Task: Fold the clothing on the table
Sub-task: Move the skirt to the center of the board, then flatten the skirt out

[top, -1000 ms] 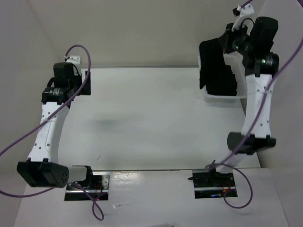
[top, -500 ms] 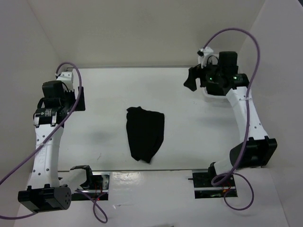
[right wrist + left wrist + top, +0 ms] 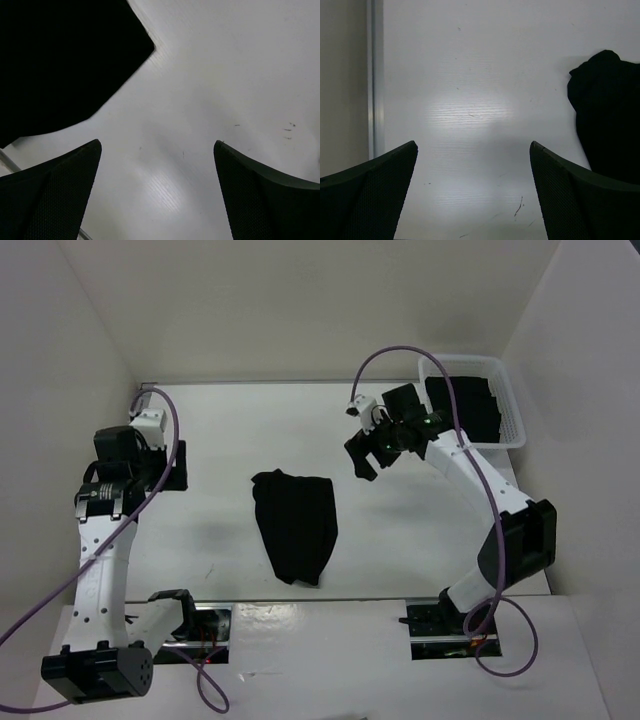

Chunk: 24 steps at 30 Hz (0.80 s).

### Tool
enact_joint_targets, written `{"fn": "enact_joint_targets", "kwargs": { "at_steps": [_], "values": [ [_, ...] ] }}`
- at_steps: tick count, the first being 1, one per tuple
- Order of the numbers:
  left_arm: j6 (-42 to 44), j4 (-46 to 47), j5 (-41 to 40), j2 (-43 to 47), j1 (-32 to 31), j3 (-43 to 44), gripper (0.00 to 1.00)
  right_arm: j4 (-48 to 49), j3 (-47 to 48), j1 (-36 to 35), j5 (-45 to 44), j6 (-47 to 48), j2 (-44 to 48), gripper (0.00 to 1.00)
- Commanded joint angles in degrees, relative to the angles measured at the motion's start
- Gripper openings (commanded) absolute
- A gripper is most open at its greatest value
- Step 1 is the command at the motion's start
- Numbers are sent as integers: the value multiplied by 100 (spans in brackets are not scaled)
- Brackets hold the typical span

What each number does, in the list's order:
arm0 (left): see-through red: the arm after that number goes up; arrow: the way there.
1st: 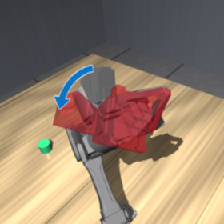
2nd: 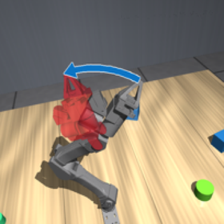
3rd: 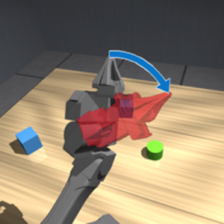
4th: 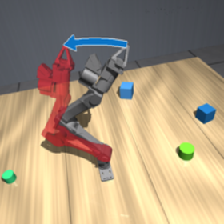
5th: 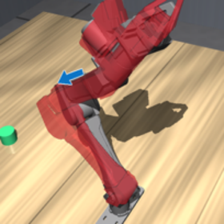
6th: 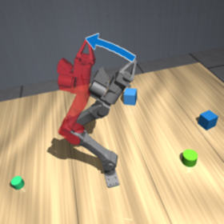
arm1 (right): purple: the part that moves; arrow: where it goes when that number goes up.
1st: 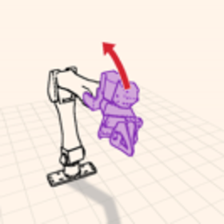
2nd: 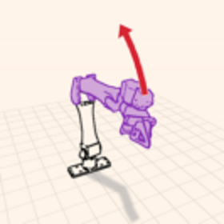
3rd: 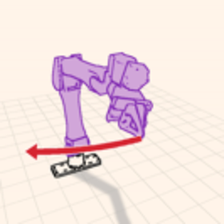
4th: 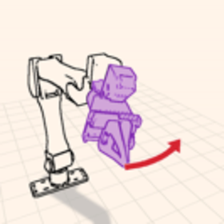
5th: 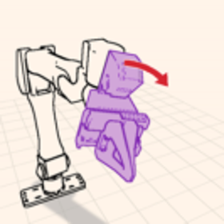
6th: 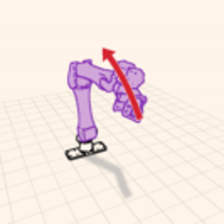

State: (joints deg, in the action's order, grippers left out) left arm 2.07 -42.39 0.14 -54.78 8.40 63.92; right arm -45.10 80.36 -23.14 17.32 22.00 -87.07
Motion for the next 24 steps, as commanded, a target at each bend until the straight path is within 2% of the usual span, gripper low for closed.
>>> {"fn": "enact_joint_targets", "kwargs": {
  "at_steps": [1, 5, 13, 18, 24],
  "values": [
    [258, 39, 592, -75, 30, -90, 98, -148, 24, -120, -202, 112, -353, 96],
    [312, 38, 418, -199, 30, 103, 97, -16, 164, -472, -483, 112, -776, 95],
    [136, -15, -207, 73, 144, 165, 100, 37, 1094, -1702, -906, 112, -1979, 88],
    [83, -67, -322, 248, 424, 112, 100, 37, 1500, -1756, -765, 190, -2691, 82],
    [31, -67, -208, 354, 636, 6, 100, 713, 1027, -1669, -1266, 402, -2579, 81]
  ]
}}
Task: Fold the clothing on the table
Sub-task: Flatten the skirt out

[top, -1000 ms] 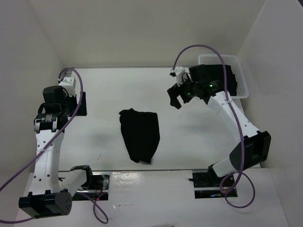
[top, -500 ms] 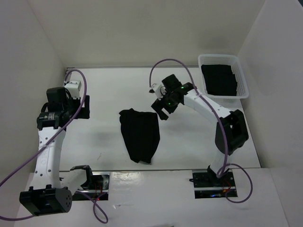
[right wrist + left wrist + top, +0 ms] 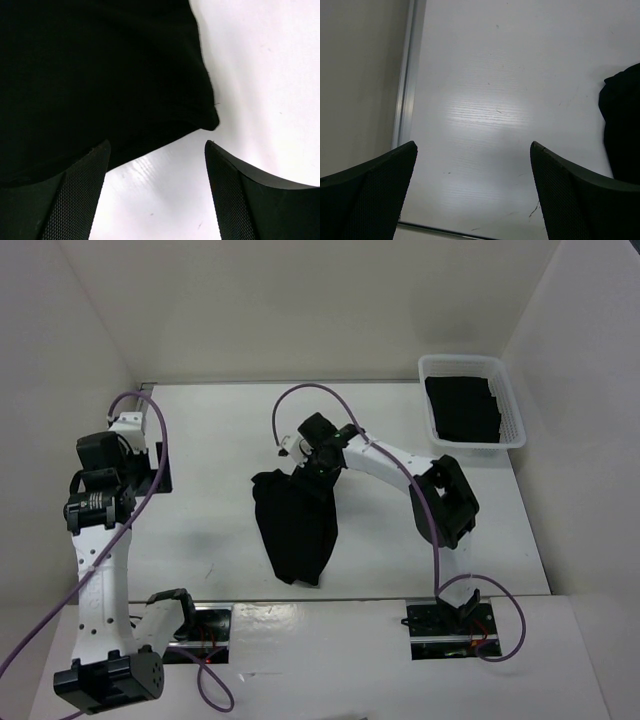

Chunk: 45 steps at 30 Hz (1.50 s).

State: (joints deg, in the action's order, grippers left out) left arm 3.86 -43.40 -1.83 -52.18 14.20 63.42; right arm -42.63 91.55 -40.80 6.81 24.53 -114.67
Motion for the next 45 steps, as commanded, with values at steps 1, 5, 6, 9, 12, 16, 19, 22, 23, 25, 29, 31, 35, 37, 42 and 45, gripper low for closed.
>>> {"fn": "enact_joint_targets", "kwargs": {
  "at_steps": [1, 5, 6, 9, 12, 16, 19, 22, 23, 25, 29, 31, 35, 37, 42, 45],
  "values": [
    [-148, 33, 41, 94, 109, 57, 100, 527, -93, 98, -215, 148, 182, 81],
    [-148, 86, 42, 147, 110, 57, 100, 528, 30, 335, -215, 201, 42, 81],
    [-148, 86, 94, 147, 110, 4, 100, 528, 91, 396, -215, 201, 41, 81],
    [-148, 86, 95, 147, 110, 4, 100, 528, 196, 449, -153, 201, -126, 79],
    [-148, 139, 95, 147, 110, -48, 100, 528, 197, 450, -101, 201, -266, 77],
    [-148, 139, 95, 147, 110, -49, 100, 528, 197, 502, 5, 201, -398, 76],
    [-148, 139, 95, 147, 110, -49, 100, 467, 319, 555, 128, 201, -451, 76],
    [-148, 139, 147, 147, 110, -49, 100, 466, 381, 555, 250, 201, -573, 76],
    [-148, 139, 147, 147, 110, -49, 100, 414, 442, 555, 251, 201, -635, 76],
    [-148, 139, 147, 147, 110, -49, 100, 414, 504, 555, 312, 201, -705, 75],
    [-148, 139, 147, 147, 110, -102, 100, 291, 723, 555, 426, 201, -907, 72],
    [-148, 139, 147, 147, 110, -102, 100, 291, 802, 555, 427, 201, -969, 71],
    [-148, 139, 147, 147, 110, -102, 100, 176, 909, 555, 488, 201, -1100, 58],
    [-148, 139, 147, 147, 110, -102, 100, 176, 909, 555, 550, 201, -1101, 39],
    [-148, 191, 147, 147, 110, -102, 100, 124, 1022, 678, 322, 254, -1023, 0],
    [-148, 191, 147, 147, 110, -102, 100, -69, 1504, 897, 172, 192, -610, 0]
  ]
}}
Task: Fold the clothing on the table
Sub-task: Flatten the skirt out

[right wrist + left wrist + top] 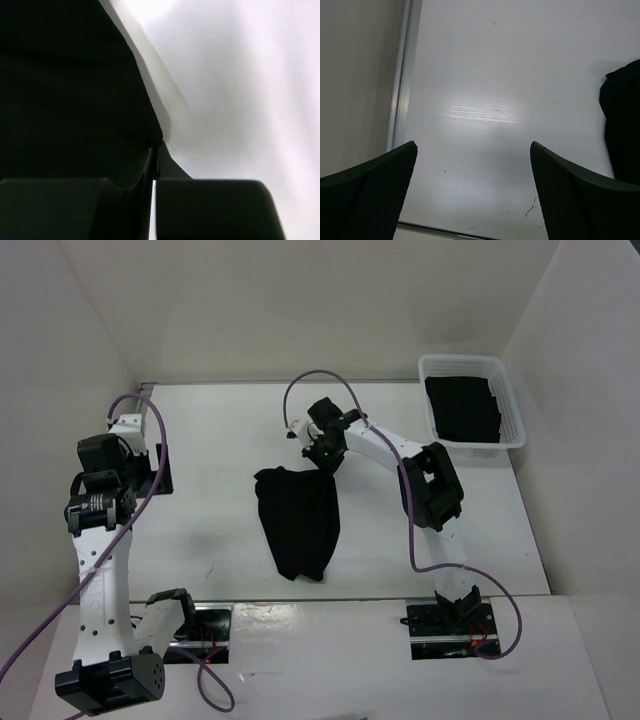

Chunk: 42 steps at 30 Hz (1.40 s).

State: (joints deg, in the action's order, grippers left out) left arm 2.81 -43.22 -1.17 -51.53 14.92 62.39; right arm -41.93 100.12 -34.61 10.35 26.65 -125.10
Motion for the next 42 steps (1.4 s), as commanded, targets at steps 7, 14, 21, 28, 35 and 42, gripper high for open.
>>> {"fn": "enact_joint_targets", "kwargs": {
  "at_steps": [7, 14, 21, 28, 35, 42],
  "values": [
    [-44, 174, 82, 81, 38, 1, 100, -702, 2019, 964, 223, -213, 1900, 0],
    [-44, 174, 82, 81, 38, 1, 100, -967, 2733, 1721, 1119, -292, 2533, 0],
    [-44, 174, 82, 134, 38, 1, 100, -1132, 2751, 1537, 1417, -170, 2587, 0],
    [-44, 174, 82, 134, 38, 1, 100, -1072, 1144, -472, 689, 173, 2289, 32],
    [-44, 174, 82, 134, 90, -52, 100, -1071, 527, -1889, 540, 235, 1586, 81],
    [-44, 174, 82, 134, 90, -52, 100, -571, 256, -1892, -533, 235, 1980, 84]
  ]
}}
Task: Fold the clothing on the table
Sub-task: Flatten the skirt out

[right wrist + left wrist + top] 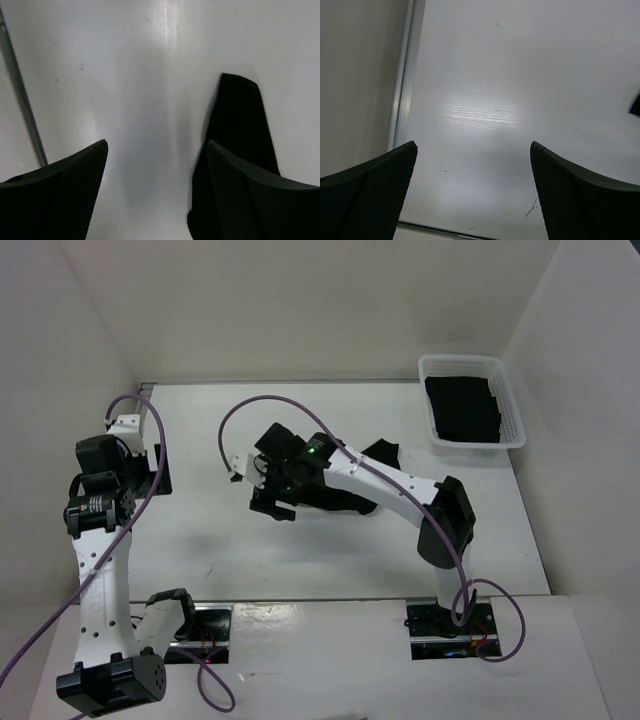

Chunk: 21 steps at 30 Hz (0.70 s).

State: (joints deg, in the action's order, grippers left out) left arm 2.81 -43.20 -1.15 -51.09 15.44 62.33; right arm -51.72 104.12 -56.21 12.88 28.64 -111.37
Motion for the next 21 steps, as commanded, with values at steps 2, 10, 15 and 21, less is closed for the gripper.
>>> {"fn": "enact_joint_targets", "kwargs": {
  "at_steps": [2, 10, 15, 21],
  "values": [
    [-44, 172, 80, 91, 38, -45, 100, 514, -295, 714, -858, 36, 774, 84],
    [-44, 224, 80, 143, 38, -45, 100, 1349, -1674, 2718, -1174, -139, 1153, 83],
    [-44, 224, 80, 91, 38, -45, 100, 1533, -1956, 3598, -814, -280, 837, 82],
    [-44, 224, 132, 91, 38, -45, 100, 1666, -2009, 3669, -814, -333, 652, 82]
  ]
}}
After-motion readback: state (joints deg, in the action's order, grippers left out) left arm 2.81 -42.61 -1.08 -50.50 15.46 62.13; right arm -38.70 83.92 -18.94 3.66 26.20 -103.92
